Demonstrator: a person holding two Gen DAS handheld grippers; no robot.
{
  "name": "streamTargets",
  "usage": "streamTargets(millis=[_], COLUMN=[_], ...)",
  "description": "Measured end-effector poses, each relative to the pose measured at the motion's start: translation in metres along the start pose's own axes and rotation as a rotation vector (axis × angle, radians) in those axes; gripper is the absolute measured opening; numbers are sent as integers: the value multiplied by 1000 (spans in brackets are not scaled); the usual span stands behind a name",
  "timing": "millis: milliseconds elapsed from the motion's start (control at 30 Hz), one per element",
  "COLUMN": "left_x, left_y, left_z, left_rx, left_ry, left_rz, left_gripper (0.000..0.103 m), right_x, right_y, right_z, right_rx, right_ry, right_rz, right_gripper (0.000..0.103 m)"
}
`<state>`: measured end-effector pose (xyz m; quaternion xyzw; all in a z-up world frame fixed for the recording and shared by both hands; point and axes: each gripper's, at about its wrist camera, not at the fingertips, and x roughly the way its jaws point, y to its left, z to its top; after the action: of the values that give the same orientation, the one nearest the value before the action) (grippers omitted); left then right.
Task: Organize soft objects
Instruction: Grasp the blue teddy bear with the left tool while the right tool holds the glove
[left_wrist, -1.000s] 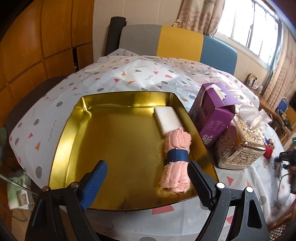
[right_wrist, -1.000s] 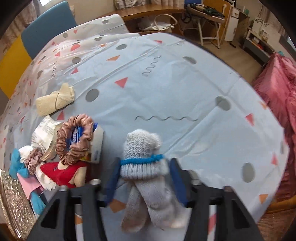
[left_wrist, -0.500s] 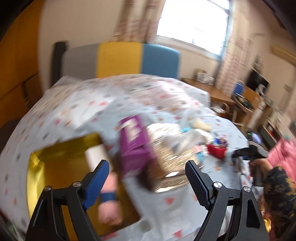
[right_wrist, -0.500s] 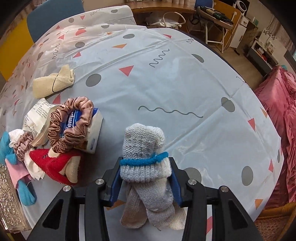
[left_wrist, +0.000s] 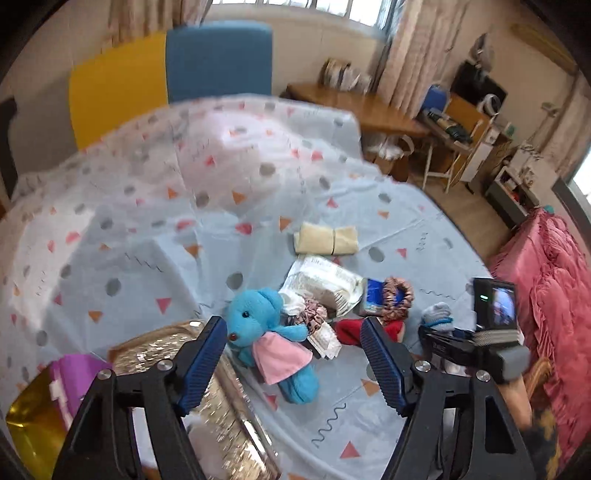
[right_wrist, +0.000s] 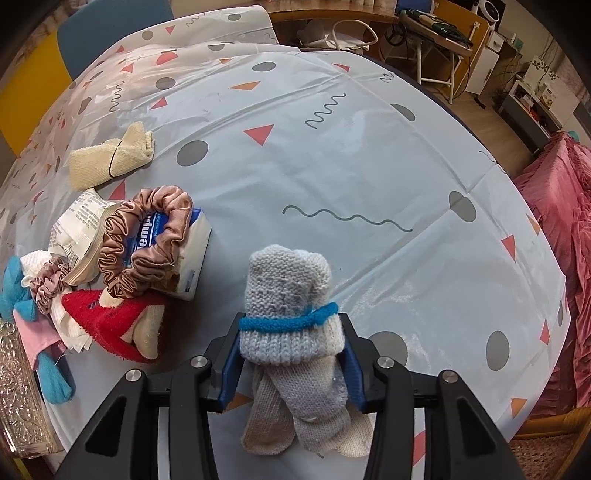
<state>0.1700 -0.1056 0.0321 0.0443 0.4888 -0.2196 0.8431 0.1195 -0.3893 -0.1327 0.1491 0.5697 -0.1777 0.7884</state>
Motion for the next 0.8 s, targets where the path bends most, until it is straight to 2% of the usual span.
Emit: streamTargets(millis=[100, 200, 367, 433, 633, 800], left_x=[43, 70, 102, 109, 133, 127], left_y=[7, 8, 11, 13, 18, -7], left_z=[9, 12, 19, 23, 22, 10], left_rx=[-76, -80, -96, -102, -97, -28], left_ry=[104, 168, 217, 222, 294, 309], left_rz=[-11, 18, 36, 40, 69, -55], left_gripper=[75, 76, 77, 81, 84, 86], right_x=[1, 1, 1, 1, 0, -1], right_y=[-3, -7, -14, -14, -17, -17], right_z=[2, 4, 7, 8, 8, 8], right_rx=[9, 24, 43, 40, 44, 44], right_ry=[5, 10, 13, 14, 15, 14], right_rz=[12, 29, 49, 48, 53, 54], right_gripper=[48, 48, 48, 48, 48, 48])
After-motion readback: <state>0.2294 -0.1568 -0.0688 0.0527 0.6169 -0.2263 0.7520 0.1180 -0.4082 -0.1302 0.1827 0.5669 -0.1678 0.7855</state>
